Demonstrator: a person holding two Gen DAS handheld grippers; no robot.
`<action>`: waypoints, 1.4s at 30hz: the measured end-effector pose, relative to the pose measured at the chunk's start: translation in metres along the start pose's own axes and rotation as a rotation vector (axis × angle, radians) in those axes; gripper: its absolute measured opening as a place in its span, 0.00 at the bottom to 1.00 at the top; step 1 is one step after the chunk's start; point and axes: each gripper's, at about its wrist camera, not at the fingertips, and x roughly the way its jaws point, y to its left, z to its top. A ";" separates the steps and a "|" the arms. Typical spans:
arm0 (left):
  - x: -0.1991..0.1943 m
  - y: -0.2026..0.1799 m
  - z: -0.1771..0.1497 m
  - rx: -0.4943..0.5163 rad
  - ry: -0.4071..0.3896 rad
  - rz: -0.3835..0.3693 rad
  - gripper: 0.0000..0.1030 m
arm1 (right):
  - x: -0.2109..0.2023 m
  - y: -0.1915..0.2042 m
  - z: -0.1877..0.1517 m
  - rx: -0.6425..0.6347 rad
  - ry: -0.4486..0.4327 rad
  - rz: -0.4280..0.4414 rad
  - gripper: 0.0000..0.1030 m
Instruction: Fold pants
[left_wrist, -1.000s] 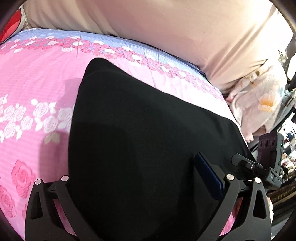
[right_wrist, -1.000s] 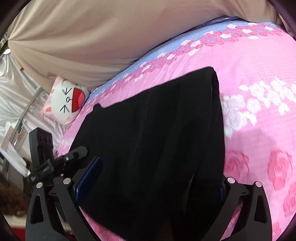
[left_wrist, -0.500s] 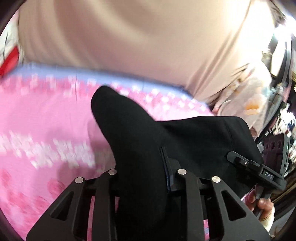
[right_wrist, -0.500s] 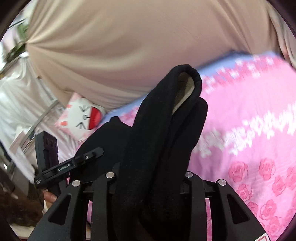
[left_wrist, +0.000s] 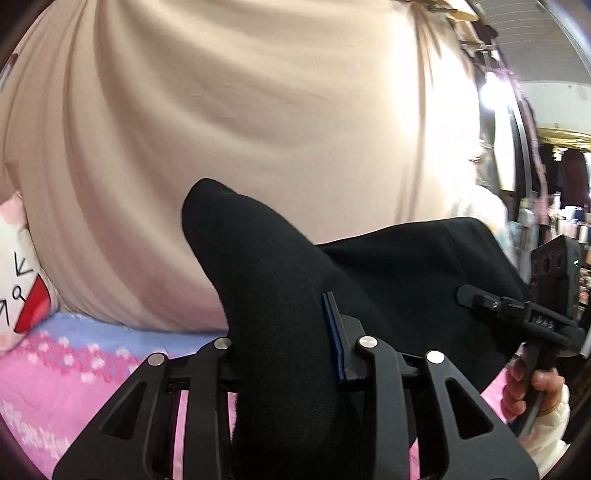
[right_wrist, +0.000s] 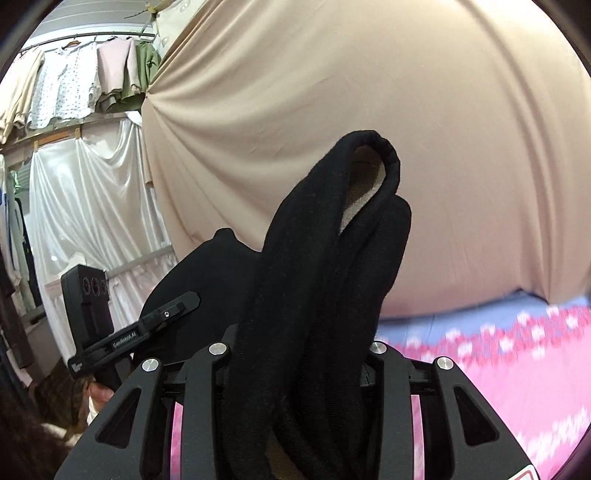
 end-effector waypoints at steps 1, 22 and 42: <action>0.016 0.007 0.003 -0.007 -0.003 0.015 0.29 | 0.014 -0.009 0.006 0.005 -0.004 -0.001 0.33; 0.298 0.149 -0.167 -0.168 0.482 0.182 0.34 | 0.264 -0.241 -0.141 0.418 0.358 -0.155 0.38; 0.359 0.158 -0.172 -0.188 0.593 0.372 0.90 | 0.304 -0.238 -0.133 0.188 0.478 -0.368 0.00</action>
